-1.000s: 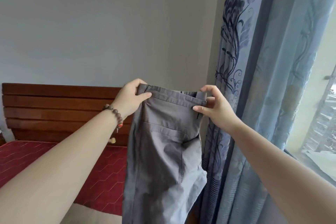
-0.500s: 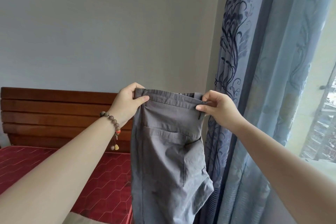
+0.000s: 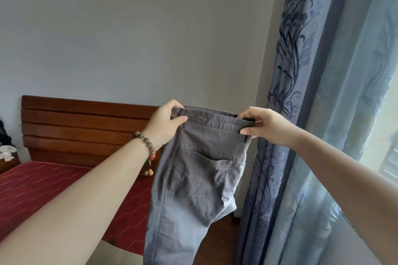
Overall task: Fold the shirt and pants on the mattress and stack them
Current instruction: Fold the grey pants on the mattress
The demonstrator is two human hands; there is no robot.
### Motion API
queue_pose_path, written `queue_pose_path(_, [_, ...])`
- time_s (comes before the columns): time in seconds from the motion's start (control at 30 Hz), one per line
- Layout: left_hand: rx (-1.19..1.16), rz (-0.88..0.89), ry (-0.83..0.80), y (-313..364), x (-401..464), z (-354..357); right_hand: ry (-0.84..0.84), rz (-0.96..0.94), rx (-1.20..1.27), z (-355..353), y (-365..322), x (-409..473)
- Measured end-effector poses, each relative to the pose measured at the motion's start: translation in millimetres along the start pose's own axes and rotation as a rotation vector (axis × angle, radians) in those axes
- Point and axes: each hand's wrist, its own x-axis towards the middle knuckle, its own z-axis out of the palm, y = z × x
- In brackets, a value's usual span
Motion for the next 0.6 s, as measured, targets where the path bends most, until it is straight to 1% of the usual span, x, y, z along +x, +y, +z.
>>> queue_pose_path(0.13, [-0.027,-0.008,0.020,-1,1,-4,-0.090,0.043,-0.240,8,-1,7])
queue_pose_path(0.27, [-0.085,-0.034,0.057,-7,0,-9,-0.121,0.052,-0.239,12,-1,14])
queue_pose_path(0.37, [-0.105,-0.028,0.044,-9,0,-11,-0.266,0.148,-0.431,20,-1,22])
queue_pose_path(0.43, [-0.084,-0.015,0.026,-10,1,-13,-0.330,0.160,-0.509,25,-2,28])
queue_pose_path(0.5, [-0.039,-0.011,0.024,-11,2,-17,-0.299,0.101,-0.524,23,-3,36])
queue_pose_path(0.6, [0.045,-0.005,0.019,-14,7,-28,-0.163,-0.015,-0.479,14,-8,48])
